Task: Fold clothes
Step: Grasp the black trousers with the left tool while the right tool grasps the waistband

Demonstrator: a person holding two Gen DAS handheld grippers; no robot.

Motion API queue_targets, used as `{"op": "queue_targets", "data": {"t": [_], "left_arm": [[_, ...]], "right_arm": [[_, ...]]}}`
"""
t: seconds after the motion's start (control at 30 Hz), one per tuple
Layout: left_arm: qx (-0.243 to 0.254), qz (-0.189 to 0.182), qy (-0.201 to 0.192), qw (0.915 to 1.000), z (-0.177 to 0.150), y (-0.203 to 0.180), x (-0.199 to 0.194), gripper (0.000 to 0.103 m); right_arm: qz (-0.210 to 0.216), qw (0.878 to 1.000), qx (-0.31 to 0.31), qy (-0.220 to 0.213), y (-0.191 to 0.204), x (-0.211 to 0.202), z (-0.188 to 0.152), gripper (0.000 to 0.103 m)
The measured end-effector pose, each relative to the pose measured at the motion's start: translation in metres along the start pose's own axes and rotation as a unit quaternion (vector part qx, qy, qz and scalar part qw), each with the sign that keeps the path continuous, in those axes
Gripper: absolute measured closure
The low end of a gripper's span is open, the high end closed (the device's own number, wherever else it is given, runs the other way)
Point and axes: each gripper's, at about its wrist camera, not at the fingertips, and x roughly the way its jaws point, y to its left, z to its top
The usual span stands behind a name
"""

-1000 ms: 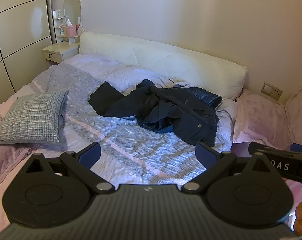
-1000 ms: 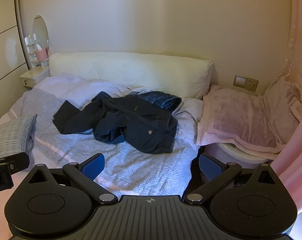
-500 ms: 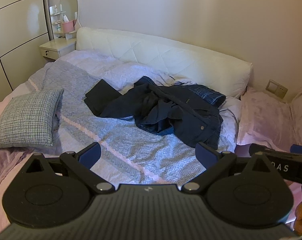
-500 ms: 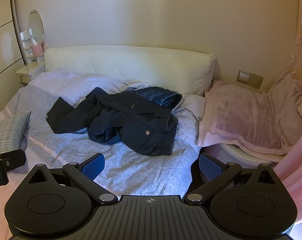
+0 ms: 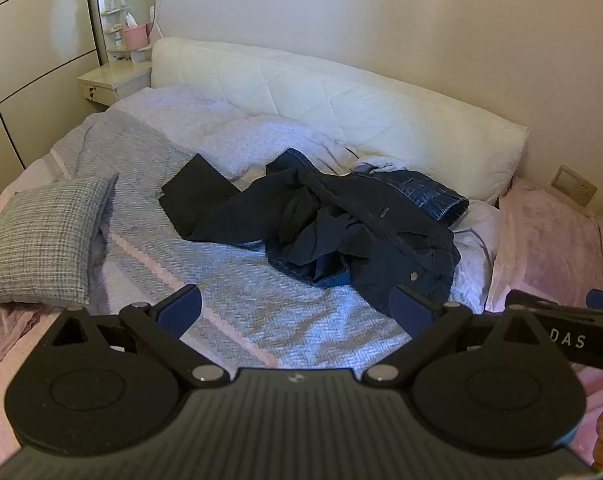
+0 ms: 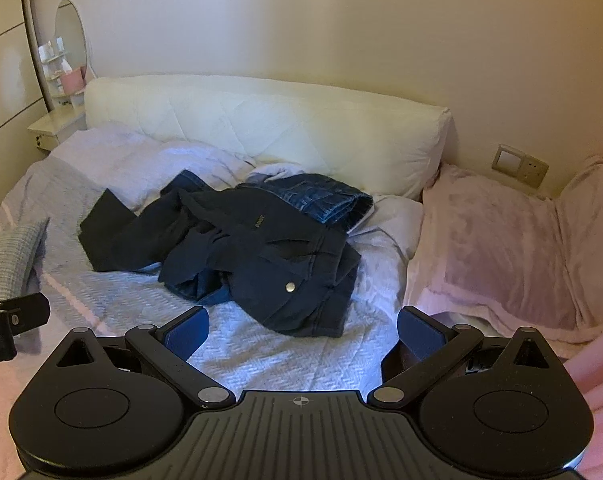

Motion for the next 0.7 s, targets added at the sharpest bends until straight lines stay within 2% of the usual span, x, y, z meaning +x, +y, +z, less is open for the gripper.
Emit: {"op": "queue_targets", "data": {"t": [0.2, 0.43, 0.57, 0.7], "left_arm": [[0.006, 0.002, 0.012, 0.9999, 0.023, -0.014, 0.036, 0.003], [0.004, 0.003, 0.033, 0.9994, 0.042, -0.020, 0.075, 0.004], [0.001, 0.006, 0.046, 0.9989, 0.051, -0.020, 0.099, 0.004], [0.002, 0.002, 0.057, 0.9984, 0.059, -0.020, 0.127, 0.009]], "right_arm": [[0.007, 1.000, -0.001, 0.012, -0.013, 0.031, 0.023, 0.000], [0.053, 0.998, 0.012, 0.028, -0.030, 0.068, 0.044, 0.000], [0.060, 0.997, 0.019, 0.044, -0.036, 0.093, 0.053, 0.000], [0.085, 0.995, 0.021, 0.051, -0.042, 0.116, 0.059, 0.000]]}}
